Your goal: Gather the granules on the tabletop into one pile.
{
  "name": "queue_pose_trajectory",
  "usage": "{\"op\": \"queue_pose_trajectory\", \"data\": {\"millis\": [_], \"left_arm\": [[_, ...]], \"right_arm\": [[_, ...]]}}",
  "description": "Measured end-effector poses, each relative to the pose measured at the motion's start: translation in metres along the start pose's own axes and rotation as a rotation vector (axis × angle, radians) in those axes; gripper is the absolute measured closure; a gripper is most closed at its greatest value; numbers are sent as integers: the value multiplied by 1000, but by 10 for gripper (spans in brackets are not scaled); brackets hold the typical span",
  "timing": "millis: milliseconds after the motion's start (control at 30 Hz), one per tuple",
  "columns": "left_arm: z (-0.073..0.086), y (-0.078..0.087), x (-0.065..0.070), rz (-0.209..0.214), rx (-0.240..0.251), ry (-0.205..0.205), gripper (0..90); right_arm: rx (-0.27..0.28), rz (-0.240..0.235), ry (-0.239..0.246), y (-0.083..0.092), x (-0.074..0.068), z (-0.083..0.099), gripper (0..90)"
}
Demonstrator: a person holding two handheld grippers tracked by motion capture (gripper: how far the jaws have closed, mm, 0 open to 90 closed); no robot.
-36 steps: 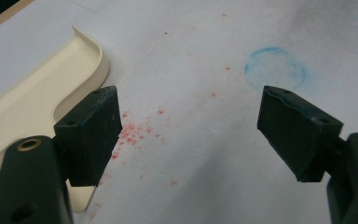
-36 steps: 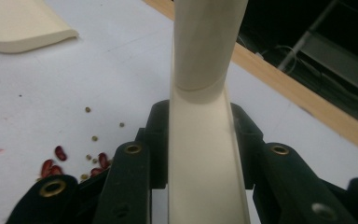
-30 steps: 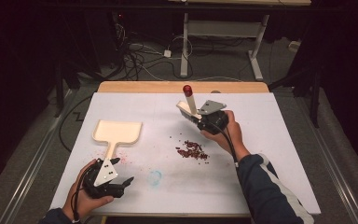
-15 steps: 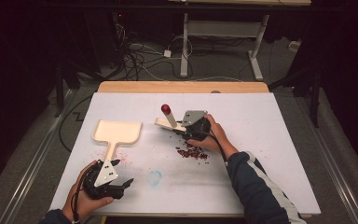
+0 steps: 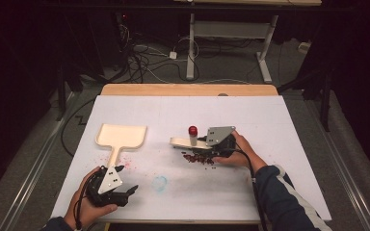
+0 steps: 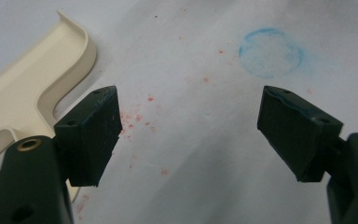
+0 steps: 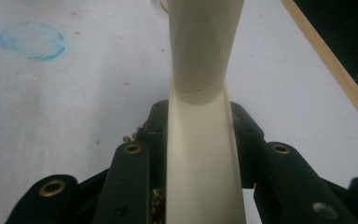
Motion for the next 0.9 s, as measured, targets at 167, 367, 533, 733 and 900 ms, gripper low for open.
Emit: {"op": "queue_pose_trajectory", "data": {"millis": [167,367,533,733,900], "left_arm": [[-1,-1,0,1,1,2,212],[-2,-1,0,1,3,-5,213],[-2,0,-2,-1,9,0,212],[-4,3,-1,0,15,-4,212],[-4,2,-1,2,15,-10,213]], "right_arm": [[29,63,-36,12,10,2,678],[78,207,-85,24,25,-13,678],[140,247,-280,35,17,-49,678],[163,162,-543,7,-27,-84,678],[95,159,-721,-33,-43,-72,678]]}}
Point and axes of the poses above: each handheld gripper's, and its own axes: y roughly backward along the jaws, z roughly out of its underside, x roughly to its right, the point moved 10 cm from there along -y, roughly forward along the jaws, and after that the axes turned 3 degrees about x, right-handed, at the moved point
